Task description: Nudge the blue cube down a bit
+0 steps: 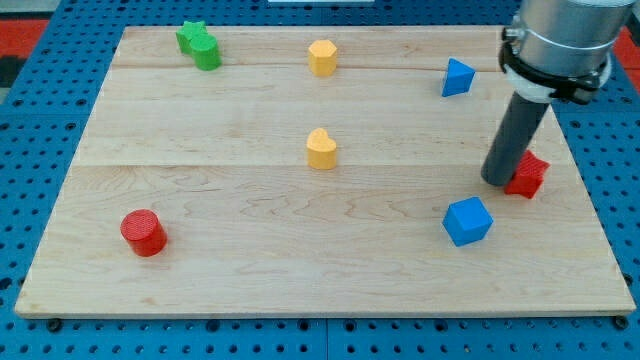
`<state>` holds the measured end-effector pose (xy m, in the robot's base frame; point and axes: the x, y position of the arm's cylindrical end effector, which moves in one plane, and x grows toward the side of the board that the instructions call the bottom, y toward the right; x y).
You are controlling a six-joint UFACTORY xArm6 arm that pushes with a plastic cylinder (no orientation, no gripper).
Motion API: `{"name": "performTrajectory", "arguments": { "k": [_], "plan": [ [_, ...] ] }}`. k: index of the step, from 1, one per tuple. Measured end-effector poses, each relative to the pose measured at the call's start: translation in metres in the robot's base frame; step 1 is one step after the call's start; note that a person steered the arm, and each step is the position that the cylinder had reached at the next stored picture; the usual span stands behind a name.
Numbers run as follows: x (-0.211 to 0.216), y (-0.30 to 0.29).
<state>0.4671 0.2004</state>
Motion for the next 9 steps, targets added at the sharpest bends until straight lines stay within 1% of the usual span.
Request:
{"name": "performTrajectory", "arguments": {
  "k": [1, 2, 3, 4, 6, 7, 8, 9],
  "plan": [
    [0.000, 0.014],
    [0.000, -0.005],
    [0.000, -0.059],
    [0.000, -0.085],
    [0.003, -0.086],
    [0.025, -0.079],
    [0.035, -0.006],
    [0.034, 0.022]
  ]
}}
